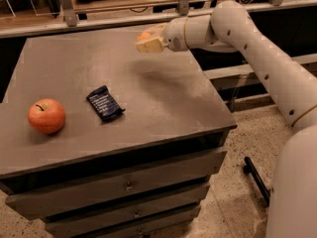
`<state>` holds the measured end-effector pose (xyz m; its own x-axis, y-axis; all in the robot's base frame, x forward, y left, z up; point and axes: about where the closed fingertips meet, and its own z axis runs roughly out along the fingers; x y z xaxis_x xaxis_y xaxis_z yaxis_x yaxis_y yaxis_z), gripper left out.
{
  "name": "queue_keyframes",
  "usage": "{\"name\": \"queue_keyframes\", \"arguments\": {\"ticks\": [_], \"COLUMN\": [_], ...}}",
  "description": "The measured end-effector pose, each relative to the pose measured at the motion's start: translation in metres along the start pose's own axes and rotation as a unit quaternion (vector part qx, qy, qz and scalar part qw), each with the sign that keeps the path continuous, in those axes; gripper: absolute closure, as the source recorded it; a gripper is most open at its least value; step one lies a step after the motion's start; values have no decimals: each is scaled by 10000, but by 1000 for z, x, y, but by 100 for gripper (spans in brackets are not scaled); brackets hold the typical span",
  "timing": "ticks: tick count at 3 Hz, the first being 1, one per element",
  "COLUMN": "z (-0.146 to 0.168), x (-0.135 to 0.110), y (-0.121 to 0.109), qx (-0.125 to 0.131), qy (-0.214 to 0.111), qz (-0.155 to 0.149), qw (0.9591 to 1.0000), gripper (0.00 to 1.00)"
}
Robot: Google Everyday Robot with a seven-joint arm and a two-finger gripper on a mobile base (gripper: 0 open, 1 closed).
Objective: Move orange near rxbar blueberry
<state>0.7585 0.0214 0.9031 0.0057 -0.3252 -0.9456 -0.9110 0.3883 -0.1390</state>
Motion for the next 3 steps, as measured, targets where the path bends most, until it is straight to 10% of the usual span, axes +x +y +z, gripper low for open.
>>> {"name": "queue_keyframes", "arguments": {"ticks": [3], "z": [-26], "x": [26], "y": [119], "qx": [-1530], "qy": [158], "qz": [-1048], "qw": [9825], "gripper": [100]}}
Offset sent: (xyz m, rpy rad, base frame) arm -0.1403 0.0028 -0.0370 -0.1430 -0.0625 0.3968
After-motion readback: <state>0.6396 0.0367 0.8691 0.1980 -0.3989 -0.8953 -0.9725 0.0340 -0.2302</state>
